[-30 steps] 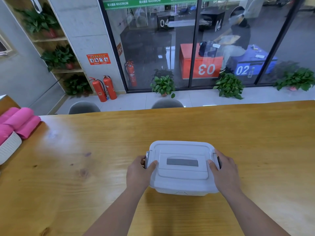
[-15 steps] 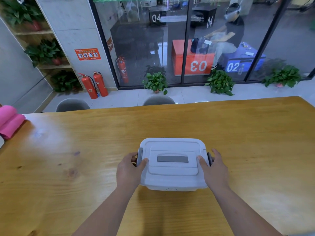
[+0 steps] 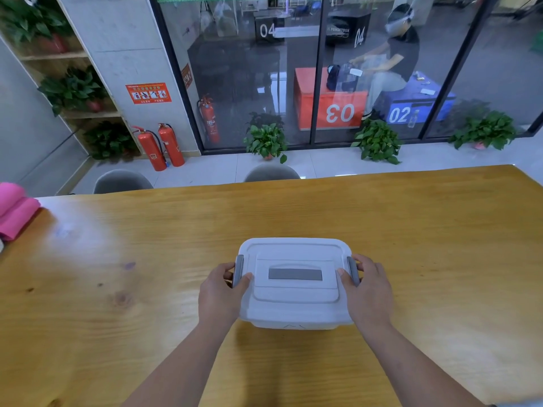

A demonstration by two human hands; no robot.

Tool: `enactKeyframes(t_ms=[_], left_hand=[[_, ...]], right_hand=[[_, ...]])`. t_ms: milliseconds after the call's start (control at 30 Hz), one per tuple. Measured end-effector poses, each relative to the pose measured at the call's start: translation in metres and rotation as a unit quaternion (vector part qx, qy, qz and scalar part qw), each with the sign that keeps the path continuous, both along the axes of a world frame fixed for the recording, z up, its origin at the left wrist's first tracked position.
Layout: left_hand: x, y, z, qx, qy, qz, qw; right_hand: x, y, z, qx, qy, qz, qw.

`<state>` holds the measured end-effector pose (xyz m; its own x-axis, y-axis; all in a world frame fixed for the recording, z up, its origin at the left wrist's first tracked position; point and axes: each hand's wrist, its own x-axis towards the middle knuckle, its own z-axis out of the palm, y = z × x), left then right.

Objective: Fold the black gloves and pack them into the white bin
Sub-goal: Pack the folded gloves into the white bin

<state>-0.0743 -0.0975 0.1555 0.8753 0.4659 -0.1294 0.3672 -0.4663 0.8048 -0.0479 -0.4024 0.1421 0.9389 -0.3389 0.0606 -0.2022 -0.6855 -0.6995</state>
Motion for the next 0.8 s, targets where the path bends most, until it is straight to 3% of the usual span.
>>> enactKeyframes(t_ms=[300,800], left_hand=[[0.005,0.027,0.005,0.020,0.012,0.002,1.000],[0.013,0.164,0.027,0.063,0.087,0.003,0.994]], right_hand=[[0.016,0.027,0.007,-0.039,0.041,0.049,0.997],[0.059,0.145,0.033,-0.147,0.101,0.215,0.960]])
